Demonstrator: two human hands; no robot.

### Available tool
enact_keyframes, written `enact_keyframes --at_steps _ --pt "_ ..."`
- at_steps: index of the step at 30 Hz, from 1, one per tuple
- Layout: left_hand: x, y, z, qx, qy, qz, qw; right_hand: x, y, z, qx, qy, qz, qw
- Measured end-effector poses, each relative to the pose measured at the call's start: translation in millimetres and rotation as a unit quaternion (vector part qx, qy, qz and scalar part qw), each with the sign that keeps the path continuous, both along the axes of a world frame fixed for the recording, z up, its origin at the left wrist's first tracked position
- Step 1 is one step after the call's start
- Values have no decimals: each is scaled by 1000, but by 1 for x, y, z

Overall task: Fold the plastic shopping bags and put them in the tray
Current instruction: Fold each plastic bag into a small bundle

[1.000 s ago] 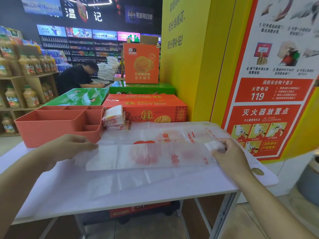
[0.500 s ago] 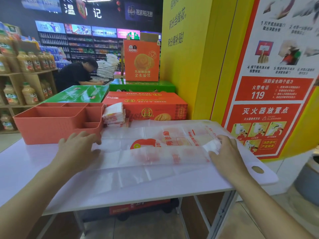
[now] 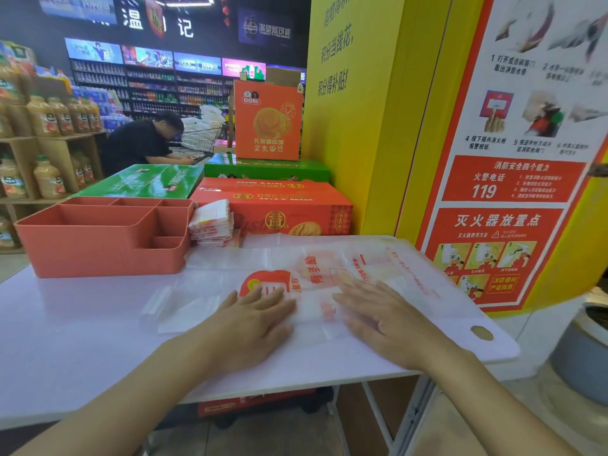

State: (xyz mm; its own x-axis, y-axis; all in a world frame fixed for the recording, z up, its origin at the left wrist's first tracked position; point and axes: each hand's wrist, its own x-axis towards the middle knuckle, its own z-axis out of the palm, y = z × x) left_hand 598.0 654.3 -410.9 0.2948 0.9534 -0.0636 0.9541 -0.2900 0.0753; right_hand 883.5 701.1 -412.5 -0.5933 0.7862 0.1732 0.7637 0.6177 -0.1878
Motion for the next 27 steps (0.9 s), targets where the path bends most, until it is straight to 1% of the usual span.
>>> enact_keyframes --at_steps 3,8,11,14,19,23,27 --pt "0 -3 0 -39 3 13 999 -1 4 -1 -54 -44 -11 998" --pt "0 -2 0 -52 35 37 997 -1 6 -1 -81 -85 -19 993" --pt "3 -2 -1 -58 33 40 997 0 8 -1 -91 -87 -15 992" --pt "2 1 1 -64 17 42 997 0 7 -1 -88 -56 -20 994" --pt "-4 6 3 -13 -8 41 999 1 -1 3 -46 -7 -49 998" --pt "-7 5 11 4 -10 9 1000 -2 -6 7 -26 -22 -53 998" --pt "-8 2 6 37 -52 1 998 -4 -6 5 -27 -26 -57 998"
